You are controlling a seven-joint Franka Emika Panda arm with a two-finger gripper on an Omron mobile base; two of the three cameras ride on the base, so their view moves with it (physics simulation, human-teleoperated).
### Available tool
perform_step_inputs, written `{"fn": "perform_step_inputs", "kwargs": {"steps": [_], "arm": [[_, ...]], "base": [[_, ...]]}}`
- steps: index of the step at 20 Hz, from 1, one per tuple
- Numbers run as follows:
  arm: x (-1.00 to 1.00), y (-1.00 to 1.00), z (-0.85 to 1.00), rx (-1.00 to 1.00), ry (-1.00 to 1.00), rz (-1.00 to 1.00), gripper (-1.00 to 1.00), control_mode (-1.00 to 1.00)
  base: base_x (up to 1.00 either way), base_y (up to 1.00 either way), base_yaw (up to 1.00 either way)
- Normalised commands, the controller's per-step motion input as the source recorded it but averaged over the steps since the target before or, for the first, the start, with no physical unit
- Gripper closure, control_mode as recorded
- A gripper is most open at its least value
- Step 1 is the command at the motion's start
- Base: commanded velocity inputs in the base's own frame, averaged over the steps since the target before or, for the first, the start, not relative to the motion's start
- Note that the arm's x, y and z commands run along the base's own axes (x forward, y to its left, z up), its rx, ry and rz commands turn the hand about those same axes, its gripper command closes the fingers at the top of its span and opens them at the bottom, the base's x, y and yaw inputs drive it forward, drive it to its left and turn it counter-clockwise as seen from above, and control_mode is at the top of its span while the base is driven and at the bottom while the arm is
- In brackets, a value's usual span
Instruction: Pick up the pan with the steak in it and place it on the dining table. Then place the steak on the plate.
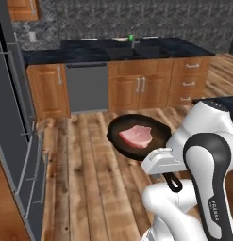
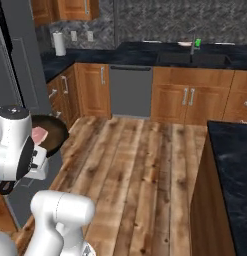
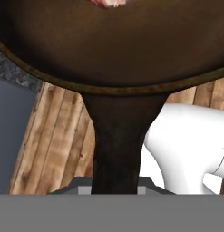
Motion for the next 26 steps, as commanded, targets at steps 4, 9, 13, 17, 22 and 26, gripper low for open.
{"fn": "perform_step_inputs", "kwargs": {"steps": [4, 9, 13, 17, 22, 26], "arm": [[0.0, 0.0, 0.0, 0.0, 0.0, 0.0, 1.0, 1.0], [0.0, 0.0, 0.0, 0.0, 0.0, 0.0, 1.0, 1.0], [0.0, 0.0, 0.0, 0.0, 0.0, 0.0, 1.0, 1.0], [0.0, 0.0, 0.0, 0.0, 0.0, 0.0, 1.0, 1.0], [0.0, 0.0, 0.0, 0.0, 0.0, 0.0, 1.0, 1.0], [0.0, 0.0, 0.0, 0.0, 0.0, 0.0, 1.0, 1.0]], "base": [[1.0, -0.01, 0.0], [1.0, 0.0, 0.0], [1.0, 0.0, 0.0], [1.0, 0.0, 0.0], [1.0, 0.0, 0.0], [1.0, 0.0, 0.0]]}}
